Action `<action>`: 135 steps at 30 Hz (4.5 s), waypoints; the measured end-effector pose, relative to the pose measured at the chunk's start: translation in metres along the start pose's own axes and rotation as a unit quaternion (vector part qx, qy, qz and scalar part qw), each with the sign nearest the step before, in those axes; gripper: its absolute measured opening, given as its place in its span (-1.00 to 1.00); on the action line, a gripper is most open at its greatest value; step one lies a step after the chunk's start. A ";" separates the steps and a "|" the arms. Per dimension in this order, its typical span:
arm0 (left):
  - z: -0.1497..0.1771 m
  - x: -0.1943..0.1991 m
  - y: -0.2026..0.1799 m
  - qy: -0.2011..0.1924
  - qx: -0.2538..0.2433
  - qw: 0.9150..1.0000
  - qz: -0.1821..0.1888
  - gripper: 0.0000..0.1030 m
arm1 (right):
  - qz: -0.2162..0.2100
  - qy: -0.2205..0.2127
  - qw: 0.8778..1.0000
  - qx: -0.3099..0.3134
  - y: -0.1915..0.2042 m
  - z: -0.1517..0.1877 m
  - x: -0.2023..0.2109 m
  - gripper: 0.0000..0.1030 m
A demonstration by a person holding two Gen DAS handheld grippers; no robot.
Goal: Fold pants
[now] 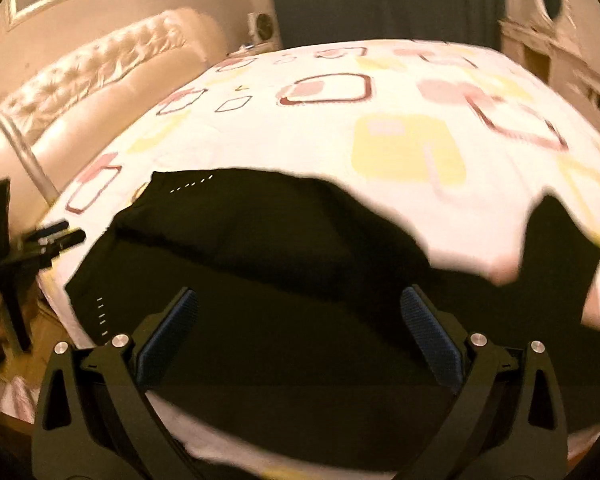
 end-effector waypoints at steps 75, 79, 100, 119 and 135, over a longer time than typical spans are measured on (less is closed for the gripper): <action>0.072 -0.004 0.106 0.049 0.082 0.967 0.234 -0.82 | 0.127 0.070 0.969 0.200 0.048 0.093 -0.041 -0.86; 0.098 -0.012 0.113 0.075 0.124 0.961 0.235 -0.55 | 0.113 0.071 0.977 0.168 0.045 0.099 -0.037 -0.69; 0.092 -0.029 0.082 0.055 0.259 0.934 0.238 0.30 | -0.190 0.065 0.962 -0.183 0.032 0.124 -0.018 0.02; 0.112 -0.025 0.088 0.045 0.351 0.893 0.279 0.40 | -0.285 0.060 0.912 -0.289 0.061 0.128 -0.044 0.15; 0.107 -0.043 0.104 0.053 0.355 0.897 0.258 -0.80 | -0.287 0.043 0.896 -0.337 0.064 0.125 -0.058 0.16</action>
Point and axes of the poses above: each gripper's, at about its wrist camera, not at the fingertips, and x roughly against the way its jaws point, y to its left, z to its underside, the point moved 5 cm from there along -x, roughly the way its jaws point, and after that the axes turned 13 degrees about y, right-handed, at the moved point
